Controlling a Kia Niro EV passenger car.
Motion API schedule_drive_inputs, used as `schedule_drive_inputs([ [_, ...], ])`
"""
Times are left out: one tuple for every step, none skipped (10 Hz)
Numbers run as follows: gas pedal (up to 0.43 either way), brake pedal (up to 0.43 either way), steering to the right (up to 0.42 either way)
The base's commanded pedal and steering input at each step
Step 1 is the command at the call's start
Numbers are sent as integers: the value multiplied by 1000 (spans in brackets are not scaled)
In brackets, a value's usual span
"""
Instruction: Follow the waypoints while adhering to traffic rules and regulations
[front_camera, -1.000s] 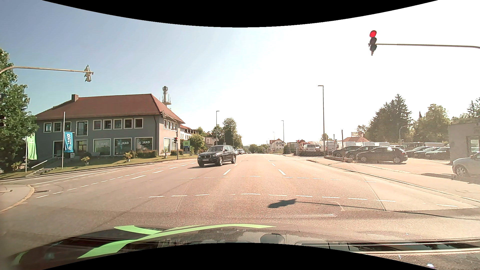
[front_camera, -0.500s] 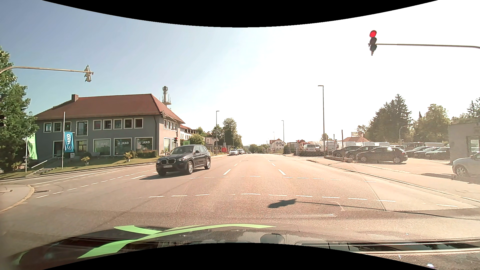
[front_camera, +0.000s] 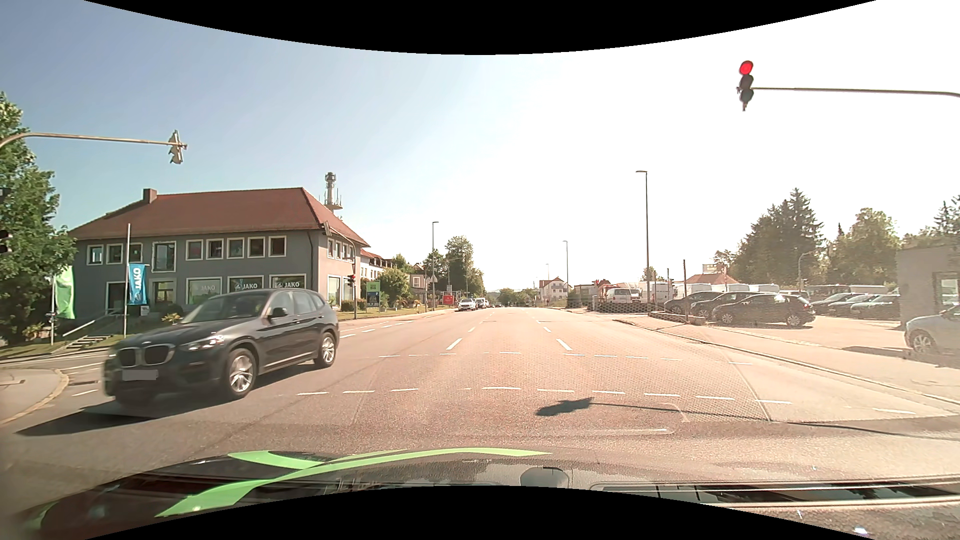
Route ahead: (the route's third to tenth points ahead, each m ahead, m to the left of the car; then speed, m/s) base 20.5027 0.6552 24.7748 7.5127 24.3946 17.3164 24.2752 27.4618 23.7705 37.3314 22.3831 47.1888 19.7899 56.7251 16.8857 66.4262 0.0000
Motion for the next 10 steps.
schedule_drive_inputs([
  [0,274,-11],
  [0,274,-11],
  [0,280,-11],
  [0,280,-11],
  [0,280,-11],
  [0,280,-11],
  [0,280,-11],
  [0,280,-11],
  [0,280,-11],
  [0,280,-11],
])
